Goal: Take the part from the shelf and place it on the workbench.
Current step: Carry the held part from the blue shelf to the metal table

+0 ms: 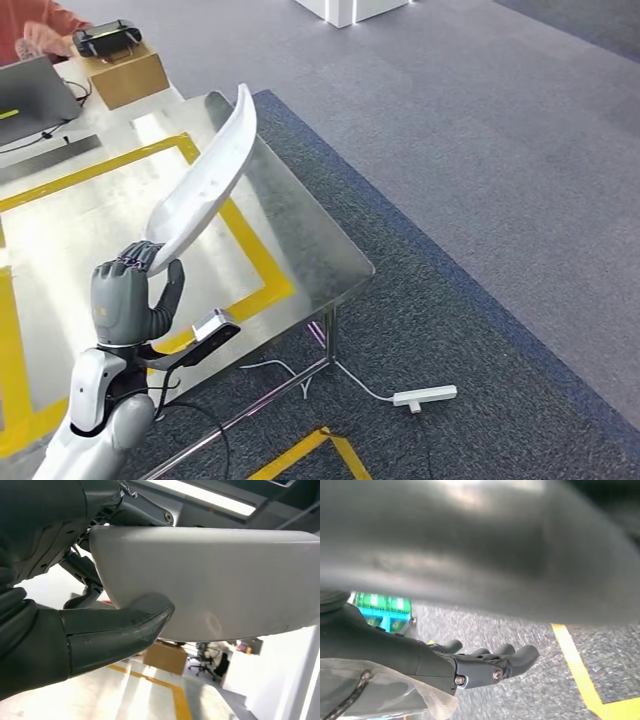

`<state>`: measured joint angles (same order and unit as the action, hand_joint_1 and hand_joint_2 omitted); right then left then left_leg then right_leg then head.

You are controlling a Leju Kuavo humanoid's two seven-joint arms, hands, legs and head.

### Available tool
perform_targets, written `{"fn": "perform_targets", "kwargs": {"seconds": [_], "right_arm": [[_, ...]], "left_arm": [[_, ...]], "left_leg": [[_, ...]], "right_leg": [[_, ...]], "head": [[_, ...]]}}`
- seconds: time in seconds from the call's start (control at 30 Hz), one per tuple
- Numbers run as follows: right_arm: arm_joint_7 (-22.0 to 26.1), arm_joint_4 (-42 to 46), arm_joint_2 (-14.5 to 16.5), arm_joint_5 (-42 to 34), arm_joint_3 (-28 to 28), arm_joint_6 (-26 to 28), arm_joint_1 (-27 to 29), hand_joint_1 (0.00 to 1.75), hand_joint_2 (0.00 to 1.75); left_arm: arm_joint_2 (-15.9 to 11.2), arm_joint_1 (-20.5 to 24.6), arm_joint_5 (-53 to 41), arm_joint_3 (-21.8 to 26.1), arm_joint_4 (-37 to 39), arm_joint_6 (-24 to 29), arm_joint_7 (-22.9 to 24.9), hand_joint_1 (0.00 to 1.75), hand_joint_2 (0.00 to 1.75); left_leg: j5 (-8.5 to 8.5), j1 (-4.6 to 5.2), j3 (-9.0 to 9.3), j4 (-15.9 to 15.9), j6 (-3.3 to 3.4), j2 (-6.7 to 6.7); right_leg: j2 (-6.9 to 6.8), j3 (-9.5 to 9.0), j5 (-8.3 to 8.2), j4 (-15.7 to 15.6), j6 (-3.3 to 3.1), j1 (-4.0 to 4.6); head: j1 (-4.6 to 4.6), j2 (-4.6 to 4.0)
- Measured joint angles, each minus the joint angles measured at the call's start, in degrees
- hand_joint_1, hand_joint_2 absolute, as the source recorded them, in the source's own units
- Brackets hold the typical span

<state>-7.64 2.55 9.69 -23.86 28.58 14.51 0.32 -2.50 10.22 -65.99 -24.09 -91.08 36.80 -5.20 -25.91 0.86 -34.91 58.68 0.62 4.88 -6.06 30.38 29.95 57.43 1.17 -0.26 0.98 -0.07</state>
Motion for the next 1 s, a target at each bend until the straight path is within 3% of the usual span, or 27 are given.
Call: {"fn": "perform_targets", "kwargs": {"seconds": [0.07, 0.13, 0.2, 0.27, 0.3, 0.33, 0.37, 0.43, 0.5, 0.57, 0.6, 0.67, 0.7, 0.73, 0.8, 0.83, 0.87, 0.93, 1.0], "right_arm": [[-0.03, -0.37, -0.01, -0.08, 0.23, -0.05, -0.26, 0.0, 0.0], [-0.1, -0.69, -0.01, -0.19, 0.4, -0.09, -0.35, 0.0, 0.0], [-0.14, -1.02, -0.01, -0.37, 0.55, -0.15, -0.35, 0.0, 0.0], [-0.13, -1.27, -0.01, -0.61, 0.66, -0.22, -0.34, 0.0, 0.0], [-0.14, -1.38, -0.01, -0.74, 0.74, -0.23, -0.34, 0.0, 0.0], [-0.14, -1.44, -0.01, -0.86, 0.84, -0.25, -0.35, 0.0, 0.0], [-0.15, -1.5, -0.01, -0.96, 0.94, -0.26, -0.36, 0.0, 0.0], [-0.25, -1.63, -0.02, -1.12, 1.09, -0.26, -0.4, 0.0, 0.0], [-0.4, -1.77, -0.03, -1.28, 1.22, -0.25, -0.42, 0.0, 0.0], [-0.49, -1.81, 0.0, -1.45, 1.4, -0.22, -0.45, 0.0, 0.0], [-0.49, -1.81, 0.02, -1.52, 1.48, -0.19, -0.49, 0.0, 0.0], [-0.49, -1.87, 0.05, -1.76, 1.64, -0.15, -0.4, 0.0, 0.0], [-0.49, -1.93, 0.04, -1.87, 1.75, -0.15, -0.34, 0.0, 0.0], [-0.49, -1.99, 0.04, -1.98, 1.85, -0.15, -0.26, 0.0, 0.0], [-0.49, -2.09, 0.04, -2.07, 1.96, -0.15, -0.25, 0.0, 0.0], [-0.49, -2.11, 0.04, -2.09, 1.99, -0.15, -0.26, 0.0, 0.0], [-0.49, -2.11, 0.04, -2.1, 2.03, -0.15, -0.28, 0.0, 0.0], [-0.49, -2.12, 0.04, -2.17, 2.16, -0.17, -0.3, 0.0, 0.0], [-0.31, -2.15, 0.04, -2.31, 2.36, -0.15, -0.32, 0.0, 0.0]], "left_arm": [[-0.14, -0.36, -0.02, 0.34, -0.53, 0.03, 0.0, 1.75, 1.75], [-0.28, -0.67, -0.04, 0.56, -1.01, 0.1, 0.0, 1.75, 1.75], [-0.27, -0.82, -0.09, 0.58, -1.28, 0.16, -0.02, 1.75, 1.75], [-0.25, -1.08, -0.13, 0.57, -1.31, 0.16, -0.05, 1.75, 1.75], [-0.27, -1.22, -0.14, 0.57, -1.31, 0.16, -0.07, 1.75, 1.75], [-0.29, -1.32, -0.16, 0.57, -1.31, 0.16, -0.07, 1.75, 1.75], [-0.31, -1.37, -0.19, 0.57, -1.31, 0.15, -0.08, 1.75, 1.75], [-0.33, -1.37, -0.24, 0.57, -1.32, 0.14, -0.09, 1.75, 1.75], [-0.34, -1.41, -0.32, 0.58, -1.33, 0.1, -0.09, 1.75, 1.75], [-0.39, -1.62, -0.38, 0.62, -1.41, 0.08, -0.09, 1.75, 1.75], [-0.43, -1.76, -0.39, 0.69, -1.5, 0.07, -0.09, 1.75, 1.75], [-0.49, -1.75, -0.43, 0.83, -1.69, 0.03, -0.09, 1.75, 1.75], [-0.5, -1.72, -0.44, 0.87, -1.75, 0.0, -0.09, 1.75, 1.75], [-0.51, -1.71, -0.45, 0.87, -1.77, -0.03, -0.08, 1.75, 1.75], [-0.52, -1.91, -0.45, 0.87, -1.77, -0.07, -0.05, 1.75, 1.75], [-0.53, -1.99, -0.45, 0.88, -1.77, -0.08, -0.04, 1.75, 1.75], [-0.54, -2.02, -0.45, 0.9, -1.77, -0.08, -0.04, 1.75, 1.75], [-0.54, -1.95, -0.46, 0.98, -1.79, -0.09, -0.01, 1.75, 1.75], [-0.54, -1.83, -0.52, 1.05, -1.87, -0.14, 0.05, 1.75, 1.75]], "left_leg": [[0.01, -0.01, 0.02, -0.34, 0.64, -1.28], [0.27, -0.39, 0.2, -0.74, 1.28, -2.73], [0.43, -0.66, 0.26, -0.9, 1.72, -4.17], [0.41, -0.63, 0.25, -0.86, 1.86, -5.77], [0.4, -0.61, 0.28, -0.83, 1.87, -6.62], [0.4, -0.6, 0.33, -0.81, 1.87, -7.48], [0.39, -0.61, 0.41, -0.78, 1.85, -8.36], [0.33, -0.63, 0.36, -0.56, 1.62, -9.97], [0.45, -0.8, -0.1, -0.39, 0.97, -11.38], [0.78, -1.04, -0.49, -0.49, 0.15, -12.76], [0.67, -1.0, -0.62, -0.33, -0.21, -12.38], [-1.22, -0.79, -1.96, 2.55, -0.87, -9.42], [-2.96, -0.78, -3.44, 5.76, -1.19, -7.41], [-4.76, -0.91, -5.3, 9.67, -1.47, -6.25], [-6.36, -1.31, -7.97, 15.29, -1.91, -5.54], [-5.6, -1.47, -7.84, 15.15, -2.04, -5.36], [-3.9, -1.58, -6.52, 12.72, -2.07, -5.03], [-0.45, -1.27, -2.34, 4.95, -1.76, -2.61], [0.43, -0.75, -0.09, 0.42, -1.05, -0.36]], "right_leg": [[-1.09, -0.41, 0.33, -0.22, 0.59, 0.11], [0.88, 0.06, 1.69, 1.24, 1.24, -0.05], [4.48, 3.05, 5.07, 7.63, 1.64, -0.25], [5.74, 7.1, 7.9, 15.36, 1.74, -0.28], [5.86, 8.21, 7.79, 16.94, 1.71, -0.28], [5.96, 8.18, 6.46, 16.08, 1.63, -0.28], [6.32, 7.05, 4.22, 13.01, 1.48, -0.3], [9.15, 3.66, 0.23, 4.74, 1.06, -0.57], [11.57, 1.6, -0.87, 0.49, 0.65, -0.73], [10.9, 1.07, -0.83, 0.06, 0.23, -0.66], [10.17, 0.9, -0.94, -0.16, -0.06, -0.71], [8.36, 0.48, -1.04, -0.59, -0.73, -0.89], [7.4, 0.32, -0.96, -0.65, -1.0, -0.85], [6.45, 0.23, -0.82, -0.64, -1.2, -0.8], [4.61, 0.04, -0.54, -0.63, -1.3, -0.77], [3.76, -0.13, -0.37, -0.62, -1.24, -0.78], [2.95, -0.4, -0.16, -0.61, -1.14, -0.78], [1.61, -1.06, 0.37, -0.59, -0.73, -0.6], [0.49, -1.4, 0.92, -0.53, -0.08, -0.2]], "head": [[0.02, 0.0], [0.16, 0.0], [0.45, 0.0], [0.57, 0.0], [0.58, 0.0], [0.58, 0.0], [0.58, 0.0], [0.56, 0.0], [0.55, 0.0], [0.56, 0.0], [0.52, 0.0], [0.17, 0.0], [-0.01, 0.0], [-0.16, 0.0], [-0.17, 0.0], [-0.17, 0.0], [-0.19, 0.0], [-0.21, 0.0], [-0.12, 0.0]]}}
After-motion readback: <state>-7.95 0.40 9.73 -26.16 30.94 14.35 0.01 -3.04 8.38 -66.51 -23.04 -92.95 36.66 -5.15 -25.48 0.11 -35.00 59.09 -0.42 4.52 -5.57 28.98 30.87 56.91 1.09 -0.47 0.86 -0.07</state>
